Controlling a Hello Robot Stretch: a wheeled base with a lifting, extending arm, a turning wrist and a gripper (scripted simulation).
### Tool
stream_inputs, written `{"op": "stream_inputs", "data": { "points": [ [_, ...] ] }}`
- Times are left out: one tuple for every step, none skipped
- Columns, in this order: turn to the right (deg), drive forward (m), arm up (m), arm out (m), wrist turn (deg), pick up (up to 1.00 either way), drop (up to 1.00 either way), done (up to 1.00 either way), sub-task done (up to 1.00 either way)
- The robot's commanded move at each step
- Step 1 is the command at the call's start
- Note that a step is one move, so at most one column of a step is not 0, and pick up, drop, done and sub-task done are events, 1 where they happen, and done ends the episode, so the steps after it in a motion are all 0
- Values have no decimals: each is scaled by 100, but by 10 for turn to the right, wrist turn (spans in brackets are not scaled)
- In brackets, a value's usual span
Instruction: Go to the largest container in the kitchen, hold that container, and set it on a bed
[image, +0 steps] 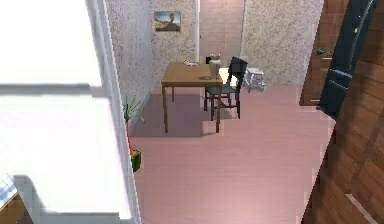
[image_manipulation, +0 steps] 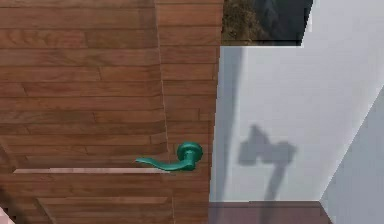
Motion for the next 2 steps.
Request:
{"op": "stream_inputs", "data": {
  "points": [
    [150, 0, 0, 0, 0, 0, 0, 0, 0],
    [0, 100, 0, 0, 0, 0, 0, 0, 0]
  ]
}}
